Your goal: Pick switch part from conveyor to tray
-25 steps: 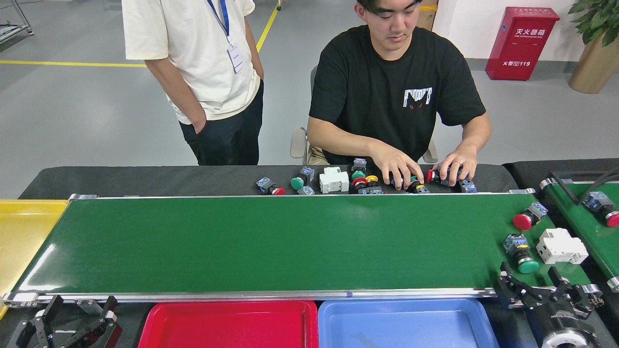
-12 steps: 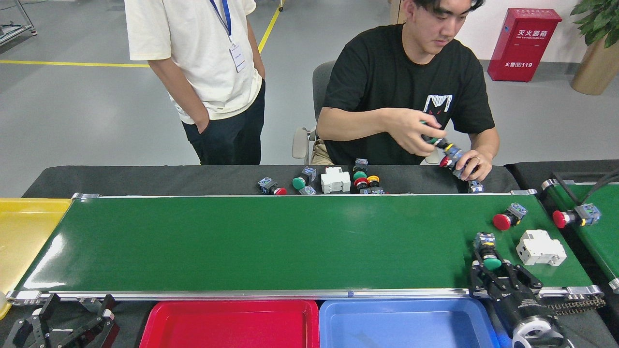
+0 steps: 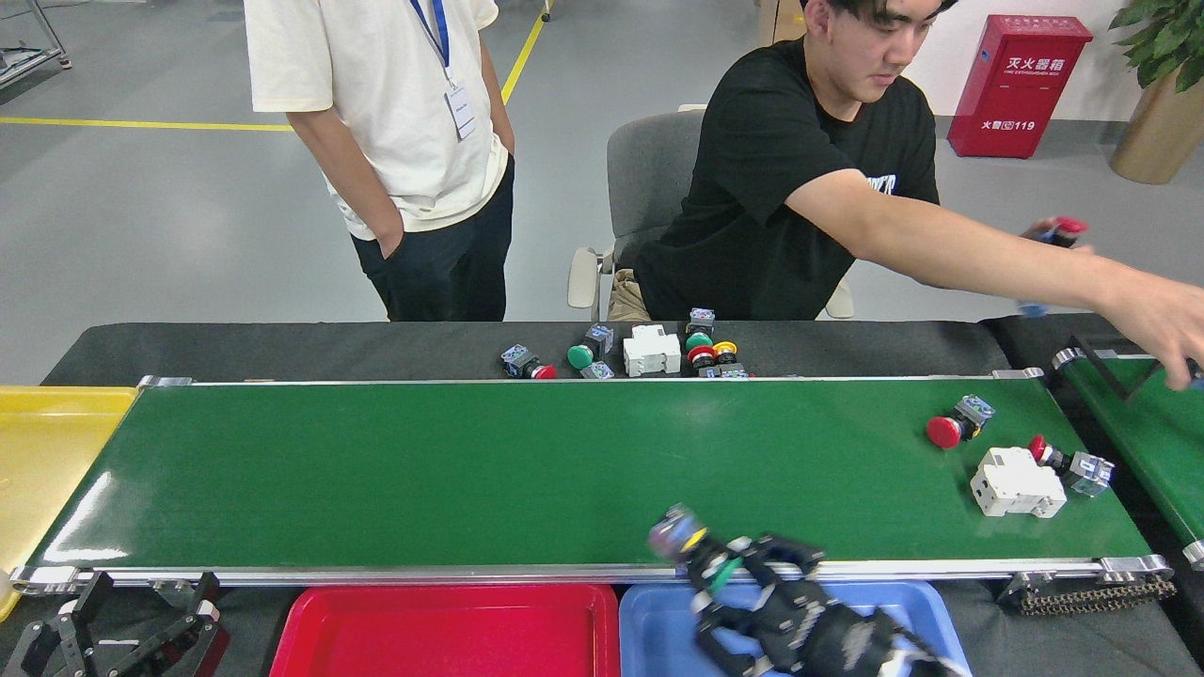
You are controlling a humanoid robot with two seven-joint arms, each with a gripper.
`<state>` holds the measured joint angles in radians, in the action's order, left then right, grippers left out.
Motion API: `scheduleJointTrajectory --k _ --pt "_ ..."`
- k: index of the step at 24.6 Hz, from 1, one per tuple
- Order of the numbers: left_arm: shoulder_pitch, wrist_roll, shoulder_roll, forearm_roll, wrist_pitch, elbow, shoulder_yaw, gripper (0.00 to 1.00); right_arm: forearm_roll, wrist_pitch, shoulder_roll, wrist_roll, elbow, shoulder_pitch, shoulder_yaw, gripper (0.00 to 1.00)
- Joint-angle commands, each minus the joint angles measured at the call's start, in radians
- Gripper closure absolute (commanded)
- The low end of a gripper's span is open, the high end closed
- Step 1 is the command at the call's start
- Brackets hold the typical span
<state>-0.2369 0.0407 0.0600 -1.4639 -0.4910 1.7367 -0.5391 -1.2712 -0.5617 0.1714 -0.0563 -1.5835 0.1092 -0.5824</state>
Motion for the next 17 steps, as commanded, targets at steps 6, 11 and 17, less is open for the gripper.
scheduleJointTrajectory --k 6,11,17 --pt "0.002 -0.004 0.003 0.001 0.002 0.006 -0.009 0.00 0.072 0.043 0.016 -0.004 -0.007 -0.010 0.088 0.06" --pt "-0.001 -0.004 0.003 -0.001 0.003 0.004 -0.010 0.00 0.124 0.671 0.074 -0.050 -0.073 -0.195 0.285 0.09" --pt "-0.004 -0.004 0.003 -0.001 0.005 0.003 -0.010 0.00 0.220 0.976 0.117 -0.162 -0.061 -0.292 0.325 0.02"
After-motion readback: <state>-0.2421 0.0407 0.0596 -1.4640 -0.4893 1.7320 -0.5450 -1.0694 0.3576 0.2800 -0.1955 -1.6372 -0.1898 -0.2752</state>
